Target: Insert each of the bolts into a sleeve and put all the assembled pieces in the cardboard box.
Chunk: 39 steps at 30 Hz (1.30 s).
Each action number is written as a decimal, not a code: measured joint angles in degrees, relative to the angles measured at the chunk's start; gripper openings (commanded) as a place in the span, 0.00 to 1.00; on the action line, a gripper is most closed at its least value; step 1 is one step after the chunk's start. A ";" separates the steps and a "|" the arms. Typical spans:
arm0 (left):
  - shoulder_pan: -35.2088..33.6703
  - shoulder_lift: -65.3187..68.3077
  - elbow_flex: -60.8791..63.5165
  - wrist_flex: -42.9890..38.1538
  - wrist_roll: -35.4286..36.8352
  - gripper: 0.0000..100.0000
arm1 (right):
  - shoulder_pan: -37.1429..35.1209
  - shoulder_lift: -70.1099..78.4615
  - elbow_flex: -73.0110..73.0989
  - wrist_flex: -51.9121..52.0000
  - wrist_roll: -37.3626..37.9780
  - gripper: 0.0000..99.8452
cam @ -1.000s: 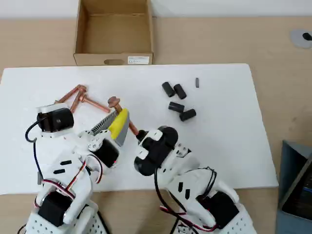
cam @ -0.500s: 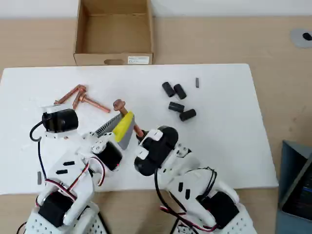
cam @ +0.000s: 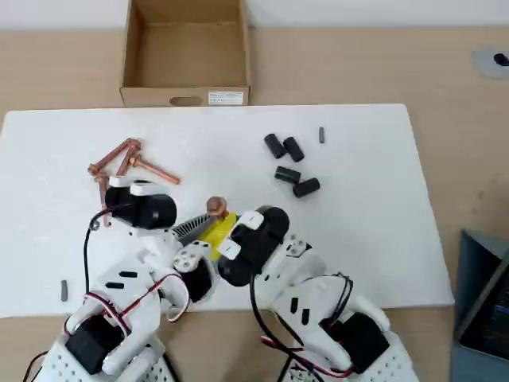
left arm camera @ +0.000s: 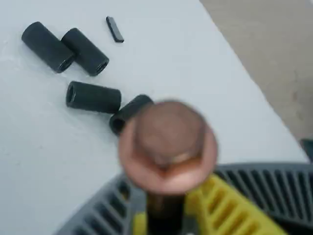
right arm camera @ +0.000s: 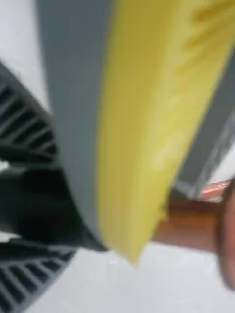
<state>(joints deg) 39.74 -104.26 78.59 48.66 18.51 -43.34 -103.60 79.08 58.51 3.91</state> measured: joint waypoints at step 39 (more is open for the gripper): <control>-9.93 0.35 -2.55 1.32 -3.52 0.15 | -0.09 0.00 0.00 -0.09 0.00 0.01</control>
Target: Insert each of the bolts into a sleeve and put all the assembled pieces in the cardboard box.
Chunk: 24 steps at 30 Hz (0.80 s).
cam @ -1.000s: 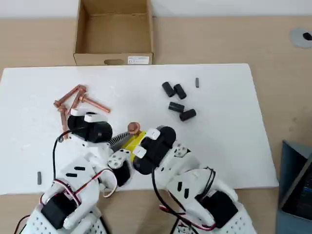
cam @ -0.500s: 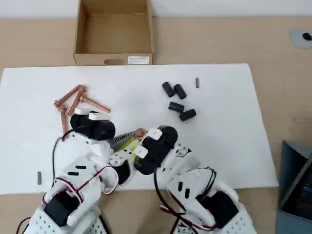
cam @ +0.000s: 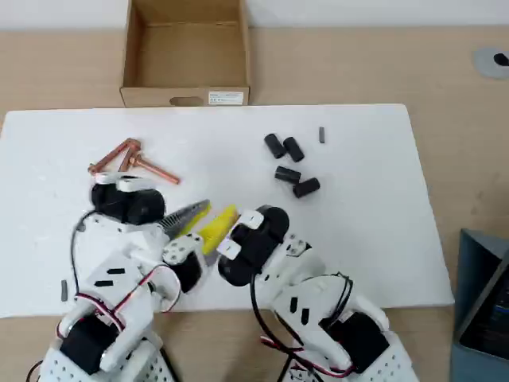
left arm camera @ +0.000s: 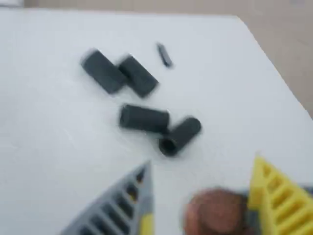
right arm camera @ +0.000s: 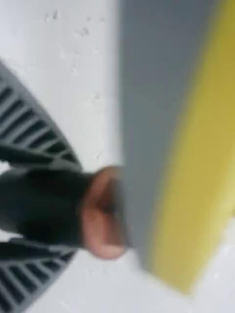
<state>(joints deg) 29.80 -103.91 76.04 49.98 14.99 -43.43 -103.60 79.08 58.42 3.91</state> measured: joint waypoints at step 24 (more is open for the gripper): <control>-32.88 -0.09 2.37 13.01 -11.52 0.00 | 14.95 0.18 -0.44 0.00 -8.18 0.01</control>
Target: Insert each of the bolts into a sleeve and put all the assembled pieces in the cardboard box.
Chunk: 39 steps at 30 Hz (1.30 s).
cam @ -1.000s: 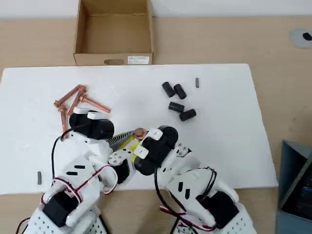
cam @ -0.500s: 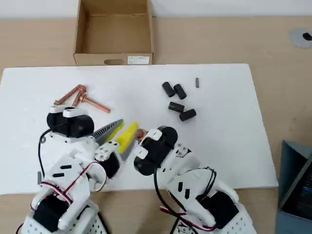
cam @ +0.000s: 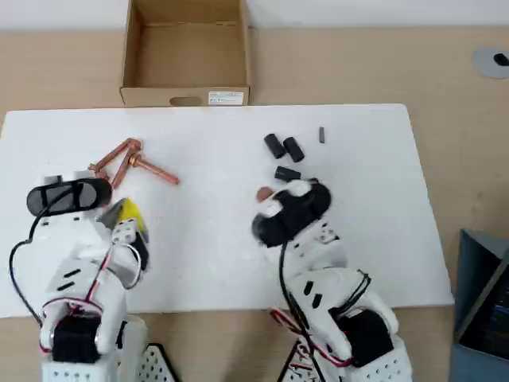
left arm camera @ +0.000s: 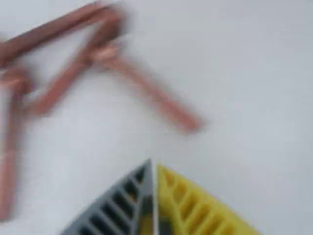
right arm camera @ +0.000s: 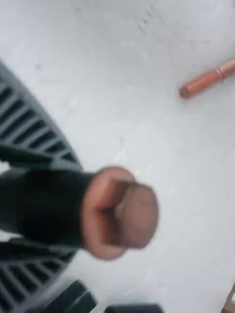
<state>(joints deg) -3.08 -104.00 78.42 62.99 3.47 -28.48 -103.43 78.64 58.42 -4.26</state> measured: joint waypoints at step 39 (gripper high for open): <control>-9.85 0.09 15.91 -0.70 -7.91 0.00 | 3.78 109.71 -78.68 -27.16 10.90 0.01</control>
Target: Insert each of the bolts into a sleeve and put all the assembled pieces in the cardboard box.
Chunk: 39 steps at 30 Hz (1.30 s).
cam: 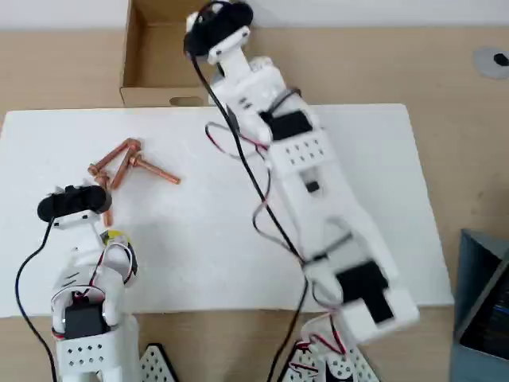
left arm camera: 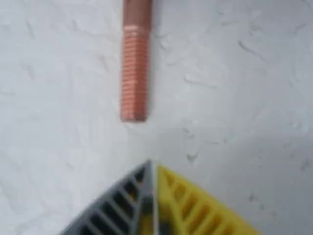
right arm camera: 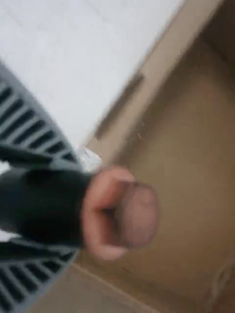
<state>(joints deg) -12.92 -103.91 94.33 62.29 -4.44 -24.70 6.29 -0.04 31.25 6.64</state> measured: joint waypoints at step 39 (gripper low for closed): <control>0.00 0.00 0.00 0.00 0.00 0.00 | 1.49 54.68 -87.47 32.53 9.23 0.09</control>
<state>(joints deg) -12.92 -103.91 94.33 62.29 -4.44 -23.21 60.97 -87.52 63.78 15.87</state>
